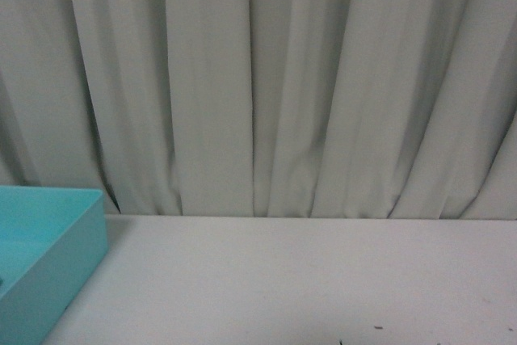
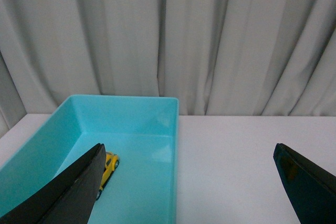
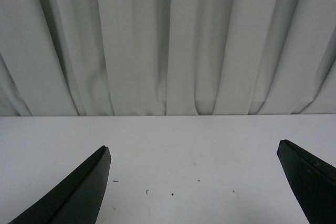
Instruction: Wind up and store yellow beetle toy
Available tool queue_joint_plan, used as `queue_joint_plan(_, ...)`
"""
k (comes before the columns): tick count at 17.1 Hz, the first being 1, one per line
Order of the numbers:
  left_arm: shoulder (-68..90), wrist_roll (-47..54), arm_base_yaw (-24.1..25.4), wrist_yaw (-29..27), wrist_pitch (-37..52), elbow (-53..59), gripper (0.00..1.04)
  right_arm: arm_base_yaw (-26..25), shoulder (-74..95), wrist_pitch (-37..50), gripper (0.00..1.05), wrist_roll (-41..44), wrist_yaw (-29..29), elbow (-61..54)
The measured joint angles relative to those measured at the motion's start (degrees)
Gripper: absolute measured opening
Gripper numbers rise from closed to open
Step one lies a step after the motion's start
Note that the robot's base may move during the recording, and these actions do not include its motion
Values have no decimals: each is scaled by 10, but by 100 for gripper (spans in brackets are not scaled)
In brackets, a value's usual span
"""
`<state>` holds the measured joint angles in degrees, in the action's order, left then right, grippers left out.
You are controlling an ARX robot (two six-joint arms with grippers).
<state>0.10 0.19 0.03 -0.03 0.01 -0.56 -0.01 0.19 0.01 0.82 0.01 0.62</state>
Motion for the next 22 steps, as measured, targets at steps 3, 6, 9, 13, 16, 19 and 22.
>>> queue_joint_plan(3, 0, 0, 0, 0, 0, 0, 98, 0, 0, 0, 98, 0, 0, 0)
queue_joint_plan(6, 0, 0, 0, 0, 0, 0, 98, 0, 0, 0, 98, 0, 0, 0)
queue_joint_plan(9, 0, 0, 0, 0, -2, 0, 98, 0, 0, -2, 98, 0, 0, 0)
queue_joint_plan(13, 0, 0, -1, 0, -3, 0, 98, 0, 0, -1, 98, 0, 0, 0)
queue_joint_plan(16, 0, 0, 0, 0, -2, 0, 98, 0, 0, -2, 98, 0, 0, 0)
queue_joint_plan(19, 0, 0, 0, 0, -2, 0, 98, 0, 0, -2, 98, 0, 0, 0)
queue_joint_plan(22, 0, 0, 0, 0, -2, 0, 98, 0, 0, -2, 98, 0, 0, 0)
